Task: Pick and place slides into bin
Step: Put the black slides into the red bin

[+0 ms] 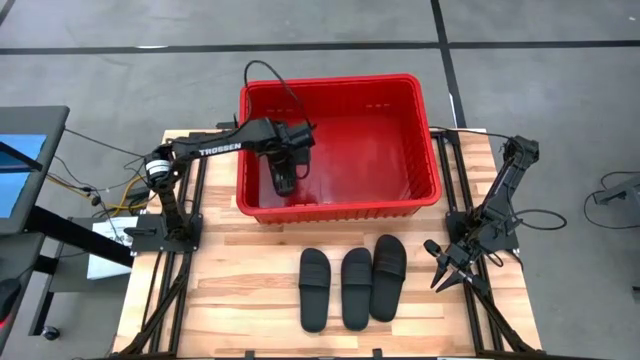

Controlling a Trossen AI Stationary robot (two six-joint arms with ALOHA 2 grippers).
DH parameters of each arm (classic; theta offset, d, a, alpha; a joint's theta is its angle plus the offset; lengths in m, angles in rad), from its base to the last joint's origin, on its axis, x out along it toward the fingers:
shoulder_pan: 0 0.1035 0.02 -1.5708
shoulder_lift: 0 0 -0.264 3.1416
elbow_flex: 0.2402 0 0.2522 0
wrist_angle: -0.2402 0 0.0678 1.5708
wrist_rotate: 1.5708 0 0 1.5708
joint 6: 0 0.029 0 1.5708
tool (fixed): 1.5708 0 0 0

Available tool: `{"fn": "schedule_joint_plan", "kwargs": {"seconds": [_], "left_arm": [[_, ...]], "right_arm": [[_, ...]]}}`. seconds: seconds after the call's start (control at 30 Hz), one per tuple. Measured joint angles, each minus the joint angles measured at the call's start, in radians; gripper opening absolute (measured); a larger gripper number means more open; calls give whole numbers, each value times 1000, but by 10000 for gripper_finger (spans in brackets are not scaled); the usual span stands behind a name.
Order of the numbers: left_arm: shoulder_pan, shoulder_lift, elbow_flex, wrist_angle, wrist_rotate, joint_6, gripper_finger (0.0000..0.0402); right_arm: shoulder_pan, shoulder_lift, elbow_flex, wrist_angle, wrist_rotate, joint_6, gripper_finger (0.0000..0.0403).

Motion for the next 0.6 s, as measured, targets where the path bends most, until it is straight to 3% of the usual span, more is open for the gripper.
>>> {"fn": "schedule_joint_plan", "kwargs": {"seconds": [0.37,0.6], "left_arm": [[-69,-6,364,-343,-49,-71,173],[-199,-113,515,-335,-54,-148,151]], "right_arm": [[0,0,0,0,0,0,61],[0,0,0,0,0,0,61]]}}
